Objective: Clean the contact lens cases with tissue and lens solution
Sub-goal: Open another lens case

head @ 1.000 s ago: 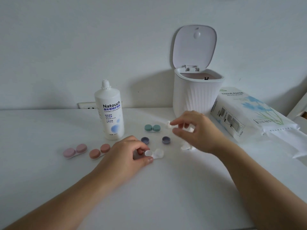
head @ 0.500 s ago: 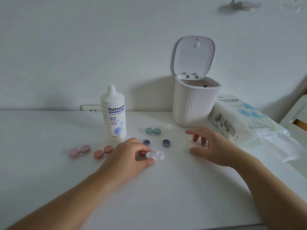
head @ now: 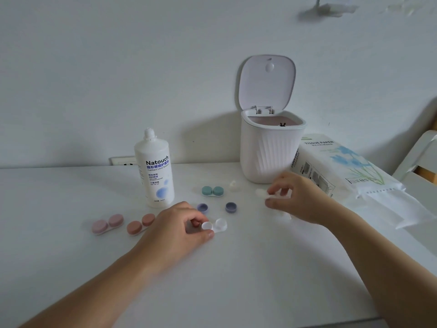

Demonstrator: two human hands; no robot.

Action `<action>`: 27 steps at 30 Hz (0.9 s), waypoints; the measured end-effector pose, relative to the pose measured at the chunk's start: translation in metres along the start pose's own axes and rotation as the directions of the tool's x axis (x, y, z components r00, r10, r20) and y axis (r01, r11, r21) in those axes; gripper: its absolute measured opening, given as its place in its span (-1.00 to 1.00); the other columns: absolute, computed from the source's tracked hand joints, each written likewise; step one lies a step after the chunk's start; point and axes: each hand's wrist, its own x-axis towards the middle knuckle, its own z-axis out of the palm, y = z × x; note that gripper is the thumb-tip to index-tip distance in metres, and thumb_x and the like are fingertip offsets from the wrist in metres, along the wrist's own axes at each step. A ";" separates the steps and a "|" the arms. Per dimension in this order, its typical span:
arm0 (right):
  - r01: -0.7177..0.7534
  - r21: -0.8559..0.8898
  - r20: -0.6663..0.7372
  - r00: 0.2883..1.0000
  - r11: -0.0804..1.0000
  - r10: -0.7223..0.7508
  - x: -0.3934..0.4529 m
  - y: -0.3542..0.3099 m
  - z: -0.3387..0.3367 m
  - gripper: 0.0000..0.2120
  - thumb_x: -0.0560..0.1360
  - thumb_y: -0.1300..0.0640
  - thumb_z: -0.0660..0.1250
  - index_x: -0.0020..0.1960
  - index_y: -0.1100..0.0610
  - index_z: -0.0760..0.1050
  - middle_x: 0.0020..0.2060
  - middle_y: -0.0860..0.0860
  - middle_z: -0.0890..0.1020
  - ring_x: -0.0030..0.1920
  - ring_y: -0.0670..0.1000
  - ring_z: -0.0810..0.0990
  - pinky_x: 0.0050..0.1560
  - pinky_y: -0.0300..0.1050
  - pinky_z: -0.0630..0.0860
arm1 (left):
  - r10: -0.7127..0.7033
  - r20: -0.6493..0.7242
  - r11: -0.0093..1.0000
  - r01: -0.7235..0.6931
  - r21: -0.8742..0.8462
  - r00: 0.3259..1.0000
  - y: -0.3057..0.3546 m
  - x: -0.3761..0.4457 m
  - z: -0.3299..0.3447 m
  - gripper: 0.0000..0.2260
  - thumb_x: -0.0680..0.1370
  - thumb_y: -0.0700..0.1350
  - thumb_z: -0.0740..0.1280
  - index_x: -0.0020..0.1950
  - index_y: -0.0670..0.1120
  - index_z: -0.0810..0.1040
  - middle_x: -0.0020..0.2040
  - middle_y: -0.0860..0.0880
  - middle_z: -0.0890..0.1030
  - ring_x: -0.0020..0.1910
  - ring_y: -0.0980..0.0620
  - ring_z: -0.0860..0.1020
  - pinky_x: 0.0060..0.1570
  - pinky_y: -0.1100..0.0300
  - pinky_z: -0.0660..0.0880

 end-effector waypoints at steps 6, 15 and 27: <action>-0.034 0.050 -0.149 0.988 0.998 0.041 -0.002 0.002 0.015 -0.75 0.37 -0.01 0.58 -0.23 -0.16 0.48 -0.19 -0.17 0.58 -0.16 -0.31 0.49 -0.22 -0.45 0.34 | -0.023 -0.016 1.000 0.023 0.020 1.000 0.003 -0.001 -0.001 -0.87 0.40 0.01 0.57 -0.19 0.19 0.65 -0.15 0.31 0.53 -0.22 0.25 0.52 -0.21 0.49 0.34; -0.107 0.157 -0.156 0.979 0.982 0.132 -0.008 0.007 0.021 -0.69 0.36 -0.12 0.55 -0.21 -0.02 0.45 -0.39 -0.13 0.53 -0.42 -0.24 0.45 -0.40 -0.39 0.37 | -0.058 -0.002 0.998 0.058 0.031 0.998 0.004 0.003 -0.005 -0.87 0.41 0.02 0.57 -0.16 0.20 0.65 -0.15 0.25 0.55 -0.25 0.23 0.51 -0.23 0.46 0.36; -0.107 0.182 -0.076 0.990 0.977 0.122 -0.015 0.003 0.009 -0.83 0.38 0.12 0.35 -0.20 0.05 0.33 -0.36 -0.09 0.44 -0.33 -0.03 0.39 -0.32 -0.12 0.33 | -0.055 0.014 0.997 0.056 -0.050 0.998 0.018 0.018 -0.016 -0.90 0.44 0.01 0.56 -0.20 0.17 0.67 -0.16 0.24 0.57 -0.38 0.20 0.42 -0.34 0.39 0.35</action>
